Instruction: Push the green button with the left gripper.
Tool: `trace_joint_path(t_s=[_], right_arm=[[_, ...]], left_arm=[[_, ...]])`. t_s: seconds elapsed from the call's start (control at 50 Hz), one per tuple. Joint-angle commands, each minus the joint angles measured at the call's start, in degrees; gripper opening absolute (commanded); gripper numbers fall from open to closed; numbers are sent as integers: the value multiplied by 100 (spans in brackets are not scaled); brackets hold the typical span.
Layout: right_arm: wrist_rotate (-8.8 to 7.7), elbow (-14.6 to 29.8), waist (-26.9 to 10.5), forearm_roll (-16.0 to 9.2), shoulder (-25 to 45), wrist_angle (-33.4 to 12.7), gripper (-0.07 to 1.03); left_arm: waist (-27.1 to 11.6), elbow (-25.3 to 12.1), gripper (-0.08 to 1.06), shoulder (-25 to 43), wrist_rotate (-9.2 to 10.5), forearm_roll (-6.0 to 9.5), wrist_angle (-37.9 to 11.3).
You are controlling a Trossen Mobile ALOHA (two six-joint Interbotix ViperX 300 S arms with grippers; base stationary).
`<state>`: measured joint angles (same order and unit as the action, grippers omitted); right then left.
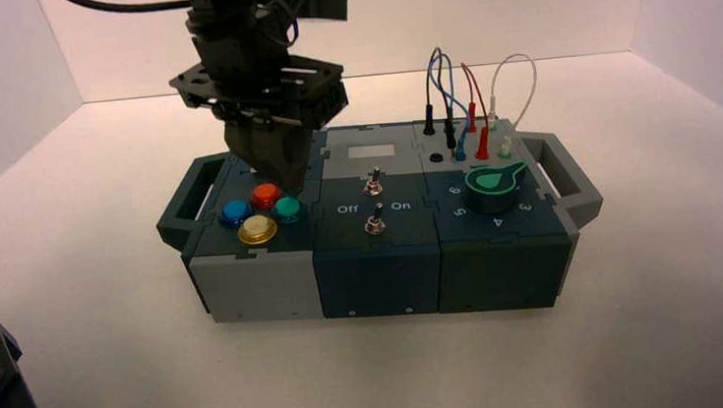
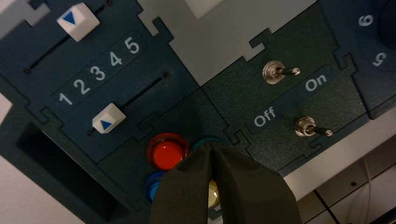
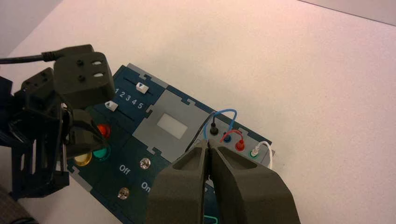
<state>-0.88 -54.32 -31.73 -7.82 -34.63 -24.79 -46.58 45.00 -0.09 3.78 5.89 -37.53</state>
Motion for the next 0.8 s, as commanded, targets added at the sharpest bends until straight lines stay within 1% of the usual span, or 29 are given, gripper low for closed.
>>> trace_joint_path(t_s=[0.02,0.22,0.4,0.62,0.68,0.8], right_arm=[[-18,193,-26,9,0,62,-3],[-18,202,-18,44,44,79,-2],[-18,211,-18,53,44,79,-2],[-44,229,-26,53,0,62,-2],[-70,237,-18,62,-9,44,-2],[-70,237,-26,62,-9,35,-2]], left_arm=[[-18,-44,-3,53,0,9,35],[-18,-18,-3,246,-9,9,-9],[-18,-18,-3,202,0,9,-18],[-18,-105,-3,-123,0,-18,-18],[-18,-158,-3,-211,-9,-18,-53],[-18,-237,-3,-308,0,-18,-158]])
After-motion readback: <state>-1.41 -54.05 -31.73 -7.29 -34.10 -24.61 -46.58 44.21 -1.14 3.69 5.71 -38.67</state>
